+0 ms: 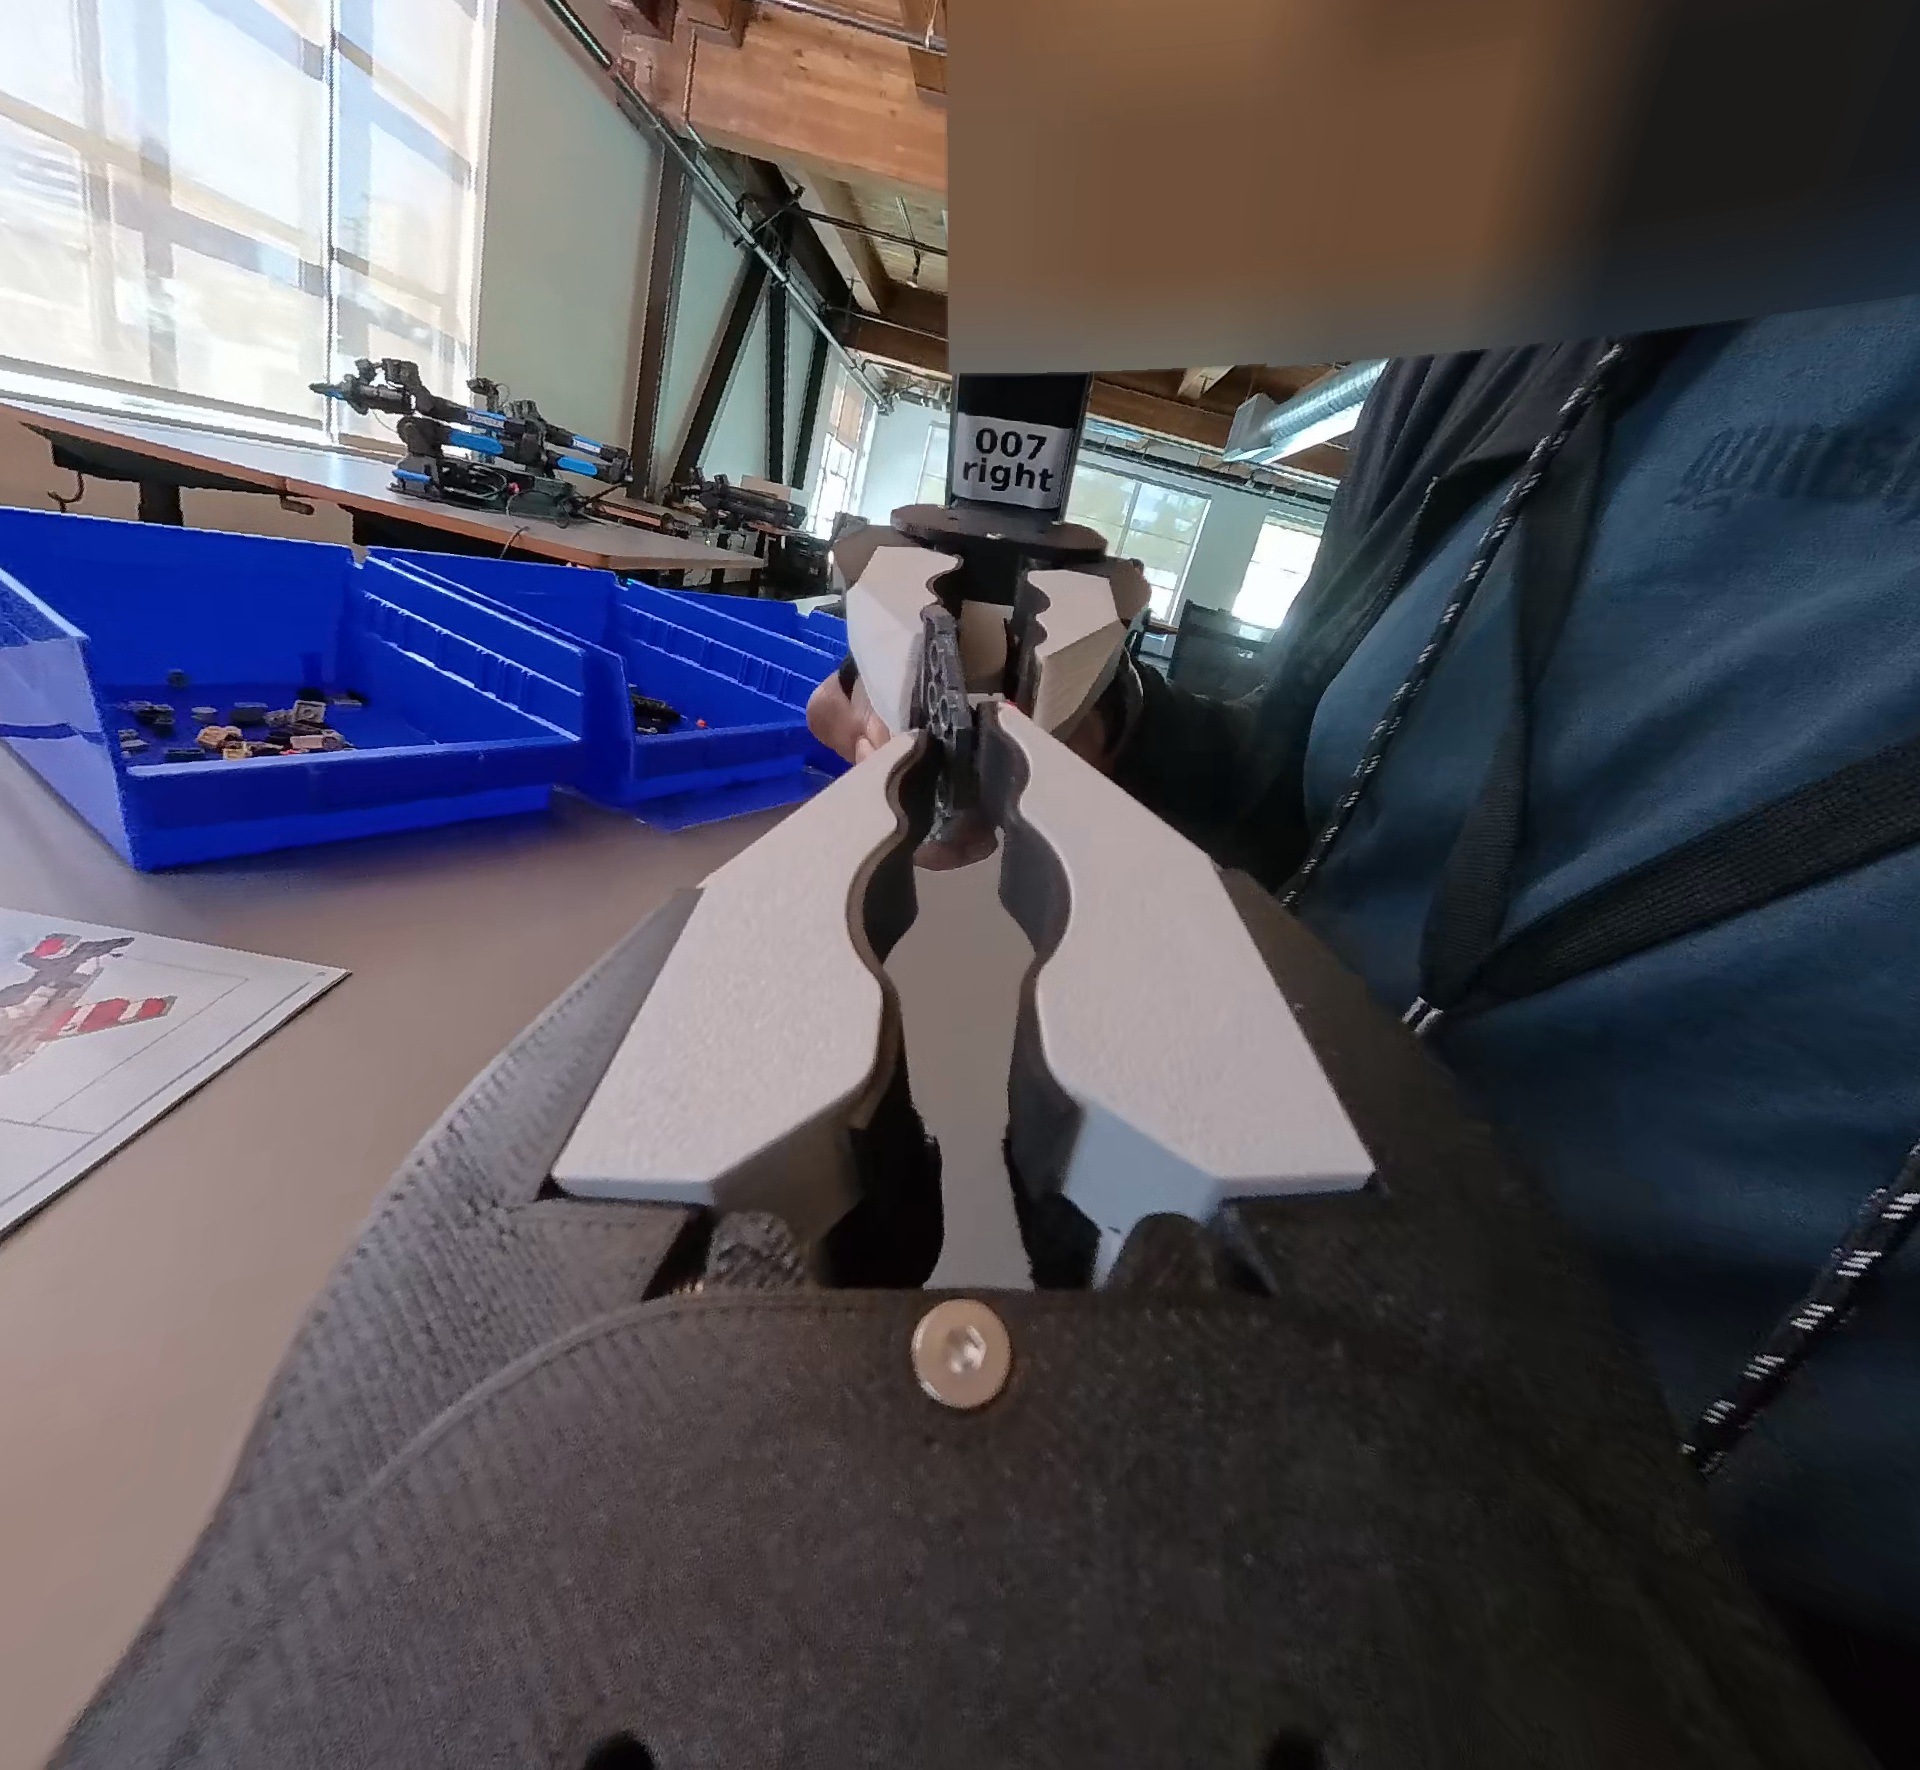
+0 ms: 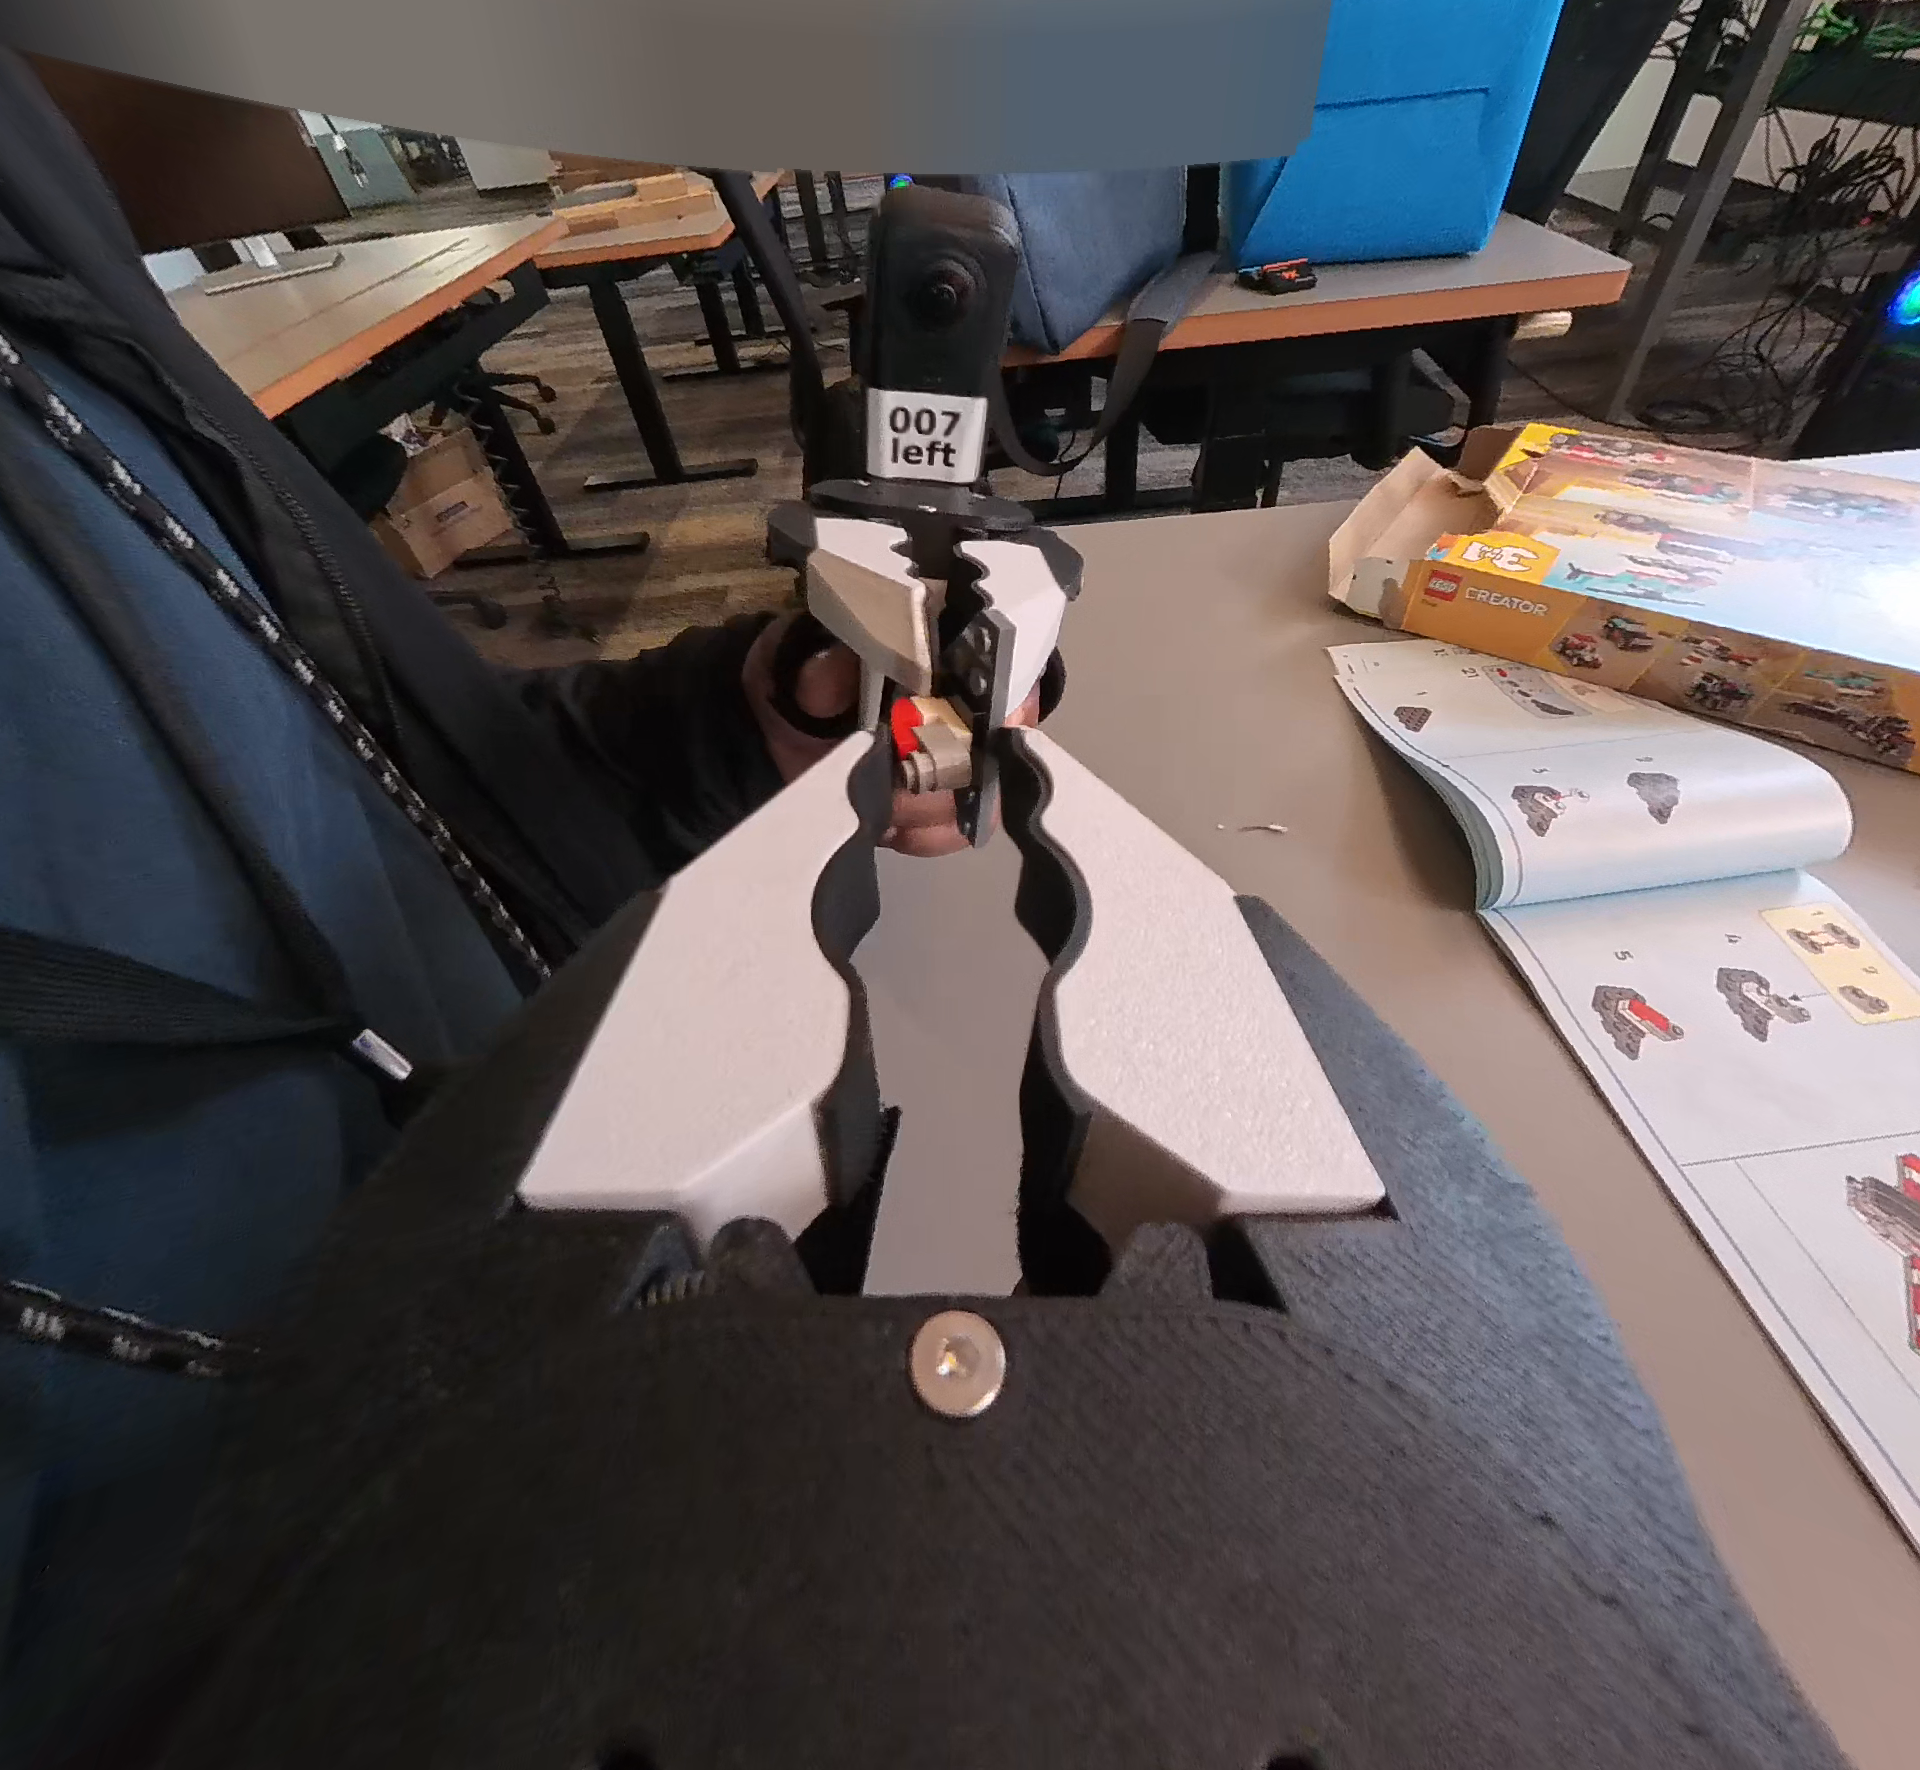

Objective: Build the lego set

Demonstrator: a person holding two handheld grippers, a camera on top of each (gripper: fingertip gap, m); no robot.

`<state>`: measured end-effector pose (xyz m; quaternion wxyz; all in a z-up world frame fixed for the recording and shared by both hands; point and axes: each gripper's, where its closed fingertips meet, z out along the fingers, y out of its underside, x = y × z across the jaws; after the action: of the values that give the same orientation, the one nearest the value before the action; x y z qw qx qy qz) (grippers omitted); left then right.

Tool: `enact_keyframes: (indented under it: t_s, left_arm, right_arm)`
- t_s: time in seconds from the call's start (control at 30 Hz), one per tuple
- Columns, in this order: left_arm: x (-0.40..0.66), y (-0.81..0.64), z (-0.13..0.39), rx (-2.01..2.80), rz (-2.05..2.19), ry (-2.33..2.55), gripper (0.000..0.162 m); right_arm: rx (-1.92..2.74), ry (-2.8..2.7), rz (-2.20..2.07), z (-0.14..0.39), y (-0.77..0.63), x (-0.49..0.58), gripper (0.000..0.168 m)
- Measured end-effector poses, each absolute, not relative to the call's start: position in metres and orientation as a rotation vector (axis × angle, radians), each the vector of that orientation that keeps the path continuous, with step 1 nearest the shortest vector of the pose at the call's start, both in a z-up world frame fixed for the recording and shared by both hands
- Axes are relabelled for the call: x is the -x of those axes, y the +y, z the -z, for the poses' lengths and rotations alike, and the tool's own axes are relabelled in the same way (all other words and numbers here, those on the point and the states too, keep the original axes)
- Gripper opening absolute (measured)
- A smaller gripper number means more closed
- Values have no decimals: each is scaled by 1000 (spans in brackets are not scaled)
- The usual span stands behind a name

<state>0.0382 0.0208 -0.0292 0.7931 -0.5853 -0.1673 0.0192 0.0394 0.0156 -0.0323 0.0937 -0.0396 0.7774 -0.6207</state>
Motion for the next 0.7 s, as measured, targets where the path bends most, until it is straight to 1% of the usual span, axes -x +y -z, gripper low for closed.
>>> enact_keyframes:
  t_s: [0.1, 0.27, 0.43, 0.7]
  left_arm:
    - [-38, 20, 29, 1254, -45, -361, 10]
    - [-41, 21, 27, 1253, -40, -345, 20]
    - [-40, 21, 27, 1253, -52, -348, 17]
    - [-40, 22, 28, 1258, -43, -355, 20]
  right_arm:
    - [107, 2302, 1853, 32, 15, -38, 21]
    - [91, 2304, 1869, 30, 15, -36, 21]
    - [101, 2306, 1869, 30, 14, -37, 21]
    - [85, 2312, 1867, 31, 14, -35, 21]
